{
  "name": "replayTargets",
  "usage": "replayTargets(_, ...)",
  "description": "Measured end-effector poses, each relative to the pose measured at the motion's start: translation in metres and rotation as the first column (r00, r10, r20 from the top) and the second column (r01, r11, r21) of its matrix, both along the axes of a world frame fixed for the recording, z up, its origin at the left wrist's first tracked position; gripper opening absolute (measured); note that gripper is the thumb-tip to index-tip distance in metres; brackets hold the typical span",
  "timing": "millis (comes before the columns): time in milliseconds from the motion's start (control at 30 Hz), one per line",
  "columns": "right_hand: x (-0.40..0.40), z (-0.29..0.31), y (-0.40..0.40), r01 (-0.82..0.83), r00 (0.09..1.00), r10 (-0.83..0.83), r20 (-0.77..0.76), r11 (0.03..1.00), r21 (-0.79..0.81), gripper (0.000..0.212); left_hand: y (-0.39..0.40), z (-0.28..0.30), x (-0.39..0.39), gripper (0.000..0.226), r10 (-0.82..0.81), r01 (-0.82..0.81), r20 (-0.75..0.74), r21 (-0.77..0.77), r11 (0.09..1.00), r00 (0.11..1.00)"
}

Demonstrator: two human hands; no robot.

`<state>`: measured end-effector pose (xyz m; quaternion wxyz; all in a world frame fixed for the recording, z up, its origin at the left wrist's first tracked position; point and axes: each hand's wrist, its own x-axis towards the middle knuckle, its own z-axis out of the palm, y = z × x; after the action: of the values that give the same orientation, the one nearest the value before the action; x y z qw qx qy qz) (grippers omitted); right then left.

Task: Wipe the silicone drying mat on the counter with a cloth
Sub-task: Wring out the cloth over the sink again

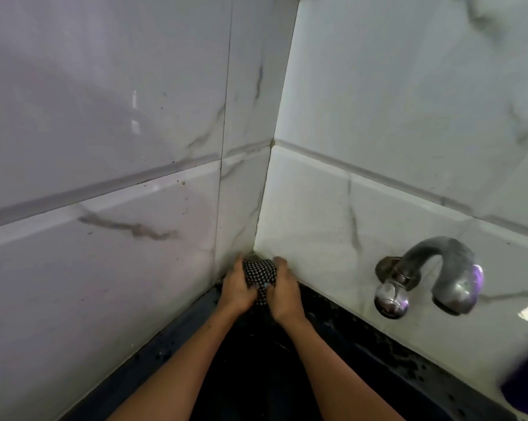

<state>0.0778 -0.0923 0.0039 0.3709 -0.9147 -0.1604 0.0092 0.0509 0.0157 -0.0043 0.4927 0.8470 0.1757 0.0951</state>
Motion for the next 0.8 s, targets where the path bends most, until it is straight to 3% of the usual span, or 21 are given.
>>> replayTargets(33,0.004,-0.007,0.003,-0.052,0.998,0.056,0.021,0.988,-0.145,0.058,0.002,-0.003,0.001,0.075,-0.033,0.042,-0.054,0.193,0.98,0.998)
replayTargets(100,0.012,-0.015,0.005,-0.117,0.991,0.132,0.005,0.899,-0.422,0.061,0.004,-0.008,0.001,0.067,-0.049,0.135,-0.17,0.544,0.828,0.984)
replayTargets(200,0.015,-0.018,0.005,-0.145,0.988,0.147,-0.043,0.812,-0.566,0.07,0.002,-0.013,0.0,0.06,-0.094,0.262,-0.266,0.718,0.645,0.959)
replayTargets(333,0.0,-0.013,-0.003,-0.144,0.988,0.103,-0.112,0.869,-0.474,0.068,0.002,-0.013,-0.007,0.062,-0.089,0.29,-0.296,0.754,0.589,0.951)
replayTargets(533,-0.076,0.009,-0.061,0.001,1.0,-0.004,-0.008,0.946,-0.325,0.057,-0.04,-0.003,-0.068,0.058,-0.046,0.144,-0.152,0.735,0.662,0.987)
replayTargets(633,-0.141,0.018,-0.114,0.196,0.98,-0.188,0.066,0.971,-0.14,0.096,-0.099,-0.009,-0.123,0.058,-0.11,0.065,0.018,0.71,0.701,0.994)
replayTargets(667,-0.164,0.018,-0.138,0.269,0.96,-0.262,0.099,0.961,-0.069,0.091,-0.124,-0.011,-0.143,0.058,-0.163,0.078,0.06,0.689,0.72,0.985)
replayTargets(733,-0.208,0.016,-0.185,0.389,0.906,-0.39,0.168,0.92,0.035,0.05,-0.172,-0.013,-0.182,0.056,-0.236,0.094,0.134,0.652,0.752,0.962)
replayTargets(800,-0.251,0.011,-0.237,0.51,0.824,-0.517,0.23,0.855,0.095,0.027,-0.221,-0.008,-0.217,0.057,-0.301,0.118,0.192,0.63,0.768,0.934)
